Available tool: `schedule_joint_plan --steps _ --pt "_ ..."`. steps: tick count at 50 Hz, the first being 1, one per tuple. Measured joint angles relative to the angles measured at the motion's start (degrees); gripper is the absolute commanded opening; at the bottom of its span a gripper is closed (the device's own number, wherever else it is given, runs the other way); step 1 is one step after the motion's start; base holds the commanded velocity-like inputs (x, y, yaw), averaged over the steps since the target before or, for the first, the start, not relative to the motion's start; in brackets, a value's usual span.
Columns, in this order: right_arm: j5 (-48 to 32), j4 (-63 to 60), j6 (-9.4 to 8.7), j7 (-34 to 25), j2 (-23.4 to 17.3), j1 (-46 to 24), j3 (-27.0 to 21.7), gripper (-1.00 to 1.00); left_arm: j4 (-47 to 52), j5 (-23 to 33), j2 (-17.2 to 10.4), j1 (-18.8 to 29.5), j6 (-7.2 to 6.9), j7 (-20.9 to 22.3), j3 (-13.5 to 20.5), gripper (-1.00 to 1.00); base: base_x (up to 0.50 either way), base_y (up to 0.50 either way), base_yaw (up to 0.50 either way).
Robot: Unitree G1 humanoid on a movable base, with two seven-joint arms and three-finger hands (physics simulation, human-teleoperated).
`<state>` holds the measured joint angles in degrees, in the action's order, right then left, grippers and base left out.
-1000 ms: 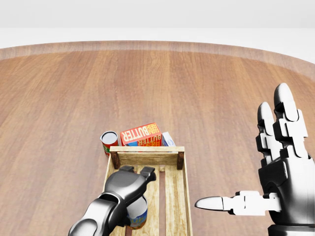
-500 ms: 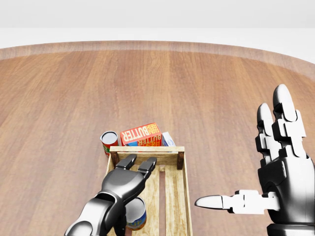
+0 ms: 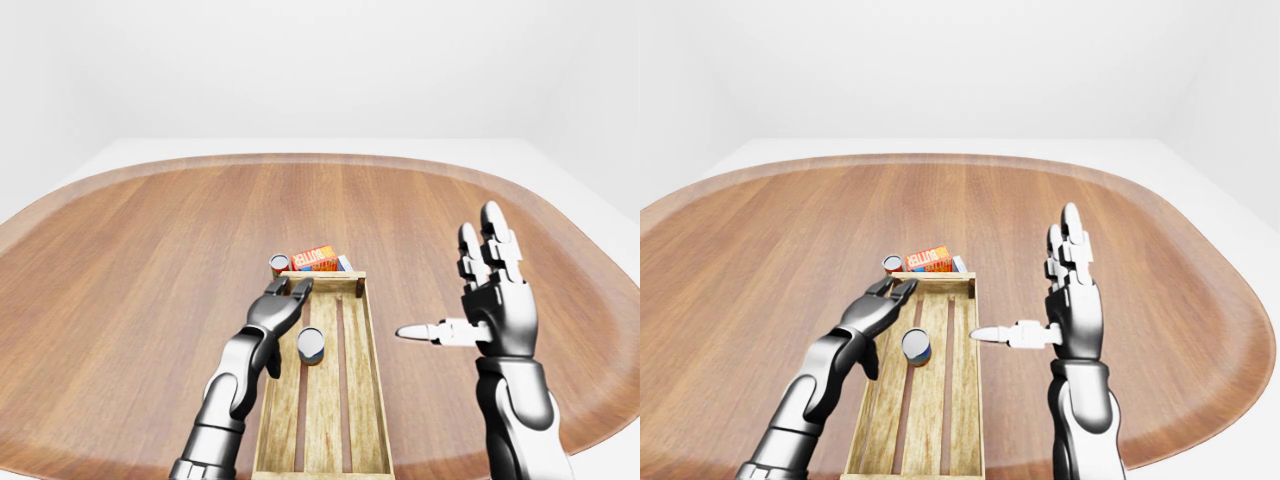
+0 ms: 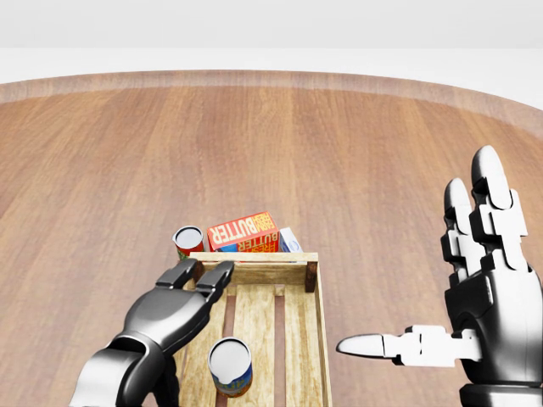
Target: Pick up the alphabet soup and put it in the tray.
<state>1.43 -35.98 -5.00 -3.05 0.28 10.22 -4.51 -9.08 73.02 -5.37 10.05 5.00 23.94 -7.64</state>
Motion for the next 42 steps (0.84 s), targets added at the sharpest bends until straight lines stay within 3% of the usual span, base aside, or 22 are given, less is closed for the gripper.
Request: schedule_joint_plan --steps 11,20,42 --pt "-0.15 0.11 0.00 0.23 0.00 -0.06 0.32 1.00 10.86 -6.20 -1.92 -3.38 0.00 4.93 4.73 1.00 0.00 0.00 0.00" --pt "-0.21 -0.12 0.00 0.30 0.02 0.08 0.53 1.00 18.71 -13.16 -4.05 -5.59 0.00 8.12 10.62 1.00 0.00 0.00 0.00" --pt "-0.26 -1.37 0.00 0.18 0.05 0.59 0.90 1.00 11.99 -30.64 -9.25 -12.14 0.00 2.06 25.61 1.00 0.00 0.00 0.00"
